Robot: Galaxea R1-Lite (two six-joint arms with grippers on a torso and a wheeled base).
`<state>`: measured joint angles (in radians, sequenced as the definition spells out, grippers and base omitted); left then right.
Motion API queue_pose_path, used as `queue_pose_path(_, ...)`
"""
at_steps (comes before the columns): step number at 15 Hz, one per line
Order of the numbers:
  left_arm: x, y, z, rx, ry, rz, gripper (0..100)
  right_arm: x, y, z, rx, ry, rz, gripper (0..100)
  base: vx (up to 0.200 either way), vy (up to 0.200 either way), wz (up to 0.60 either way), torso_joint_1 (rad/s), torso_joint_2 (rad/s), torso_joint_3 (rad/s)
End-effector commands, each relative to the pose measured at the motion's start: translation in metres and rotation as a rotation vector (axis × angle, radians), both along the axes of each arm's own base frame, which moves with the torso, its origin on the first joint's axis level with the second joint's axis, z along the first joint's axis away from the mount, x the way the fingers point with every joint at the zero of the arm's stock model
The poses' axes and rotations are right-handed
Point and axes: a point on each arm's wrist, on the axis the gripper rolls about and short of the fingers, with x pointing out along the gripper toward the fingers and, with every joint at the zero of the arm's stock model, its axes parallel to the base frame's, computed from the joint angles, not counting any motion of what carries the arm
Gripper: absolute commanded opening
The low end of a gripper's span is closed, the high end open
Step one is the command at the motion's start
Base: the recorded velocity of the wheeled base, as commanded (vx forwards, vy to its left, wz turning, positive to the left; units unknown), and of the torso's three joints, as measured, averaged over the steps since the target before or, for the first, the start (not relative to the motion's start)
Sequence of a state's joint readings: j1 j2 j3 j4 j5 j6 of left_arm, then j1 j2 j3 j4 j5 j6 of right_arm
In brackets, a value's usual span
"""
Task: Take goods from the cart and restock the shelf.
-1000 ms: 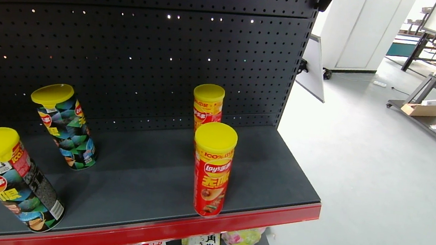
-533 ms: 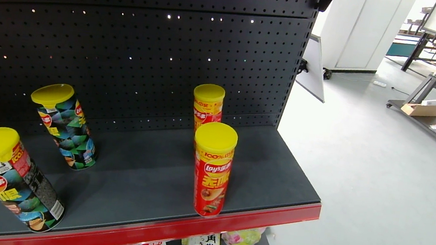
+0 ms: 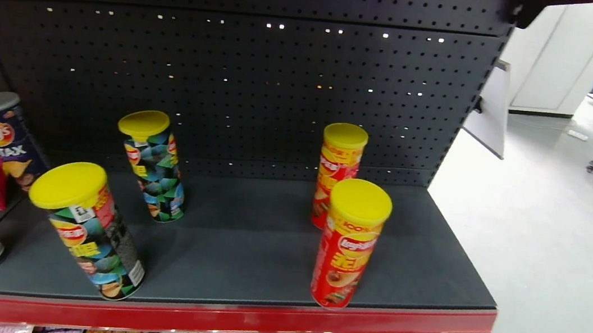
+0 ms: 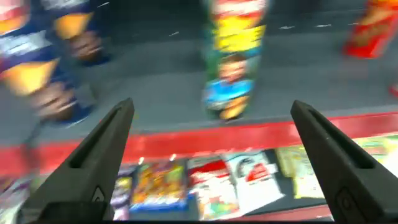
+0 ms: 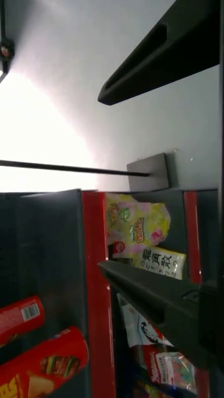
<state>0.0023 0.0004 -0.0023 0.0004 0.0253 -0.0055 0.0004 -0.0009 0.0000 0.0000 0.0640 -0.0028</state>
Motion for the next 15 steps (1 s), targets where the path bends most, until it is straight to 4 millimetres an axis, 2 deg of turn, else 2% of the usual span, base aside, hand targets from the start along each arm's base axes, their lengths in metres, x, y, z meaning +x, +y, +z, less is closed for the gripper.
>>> queue_pose_path(1,0.0,0.0,-0.0002,-0.001,0.0,0.001,100,0.0001,0.0,0.0,0.0,0.001,0.001,100,0.0,0.0,0.6,-0.002,0.0,-0.002)
queue_pose_path(15,0.0,0.0,-0.0002,-0.002,0.0,0.001,100,0.0001,0.0,0.0,0.004,0.001,0.001,100,0.0,0.0,0.0,0.0,0.0,0.0)
